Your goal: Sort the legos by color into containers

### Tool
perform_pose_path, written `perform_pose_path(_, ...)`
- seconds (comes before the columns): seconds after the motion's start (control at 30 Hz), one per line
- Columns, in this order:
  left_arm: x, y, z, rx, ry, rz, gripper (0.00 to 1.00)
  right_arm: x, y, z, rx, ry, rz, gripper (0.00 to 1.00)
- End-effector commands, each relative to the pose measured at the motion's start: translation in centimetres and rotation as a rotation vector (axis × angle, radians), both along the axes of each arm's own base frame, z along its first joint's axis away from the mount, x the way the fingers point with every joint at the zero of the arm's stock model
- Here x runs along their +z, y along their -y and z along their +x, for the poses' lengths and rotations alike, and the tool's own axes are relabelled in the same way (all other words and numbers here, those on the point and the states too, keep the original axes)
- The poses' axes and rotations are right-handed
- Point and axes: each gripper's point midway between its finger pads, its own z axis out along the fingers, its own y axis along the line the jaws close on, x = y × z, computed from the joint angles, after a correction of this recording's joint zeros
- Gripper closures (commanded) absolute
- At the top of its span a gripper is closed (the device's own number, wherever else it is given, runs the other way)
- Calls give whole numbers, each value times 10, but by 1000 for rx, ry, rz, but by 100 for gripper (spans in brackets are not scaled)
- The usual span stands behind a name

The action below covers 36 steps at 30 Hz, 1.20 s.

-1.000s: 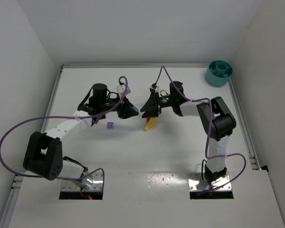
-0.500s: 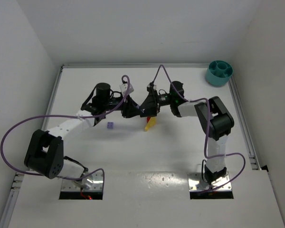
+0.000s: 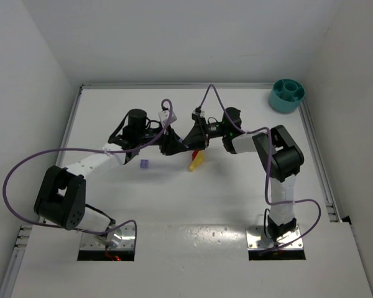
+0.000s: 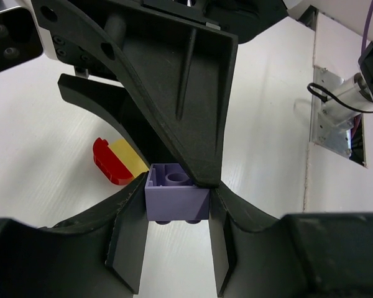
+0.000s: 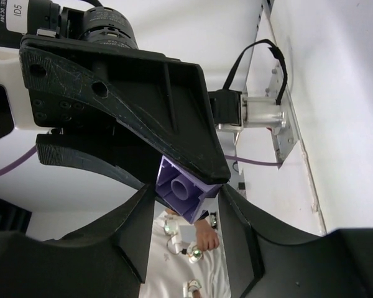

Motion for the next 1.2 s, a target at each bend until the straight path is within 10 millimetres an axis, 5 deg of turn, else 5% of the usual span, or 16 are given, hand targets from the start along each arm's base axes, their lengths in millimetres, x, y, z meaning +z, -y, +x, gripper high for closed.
perform_pose_path(0.0, 17, 13, 3, -27, 85, -34, 55, 10, -14, -8, 43, 99, 43, 55)
perform_pose_path(0.23, 14, 19, -4, -58, 101, -3, 51, 10, -14, -8, 43, 99, 43, 75)
perform_pose_path(0.5, 5, -1, 2, -17, 116, 82, 38, 9, -7, -4, 30, 171, 32, 99)
perform_pose_path(0.63, 7, -29, 9, 33, 148, 151, 37, -9, -4, 5, 2, 284, -42, 81)
perform_pose_path(0.67, 6, -40, 14, 53, 174, 176, 37, -43, 2, 1, -37, 112, -242, 78)
perform_pose_path(0.7, 10, -48, 13, 65, 188, 186, 37, -49, 4, 21, -22, 449, -293, 76)
perform_pose_path(0.77, 4, -76, 18, 130, 146, 213, 37, -85, 19, 25, -5, 554, -552, 76)
perform_pose_path(0.93, 3, -133, 24, 284, 107, 242, 33, -114, 41, 44, -58, 693, -788, 73)
perform_pose_path(1.17, -15, -207, 30, 466, -19, 247, 32, -134, 12, 34, 45, 843, -907, 49)
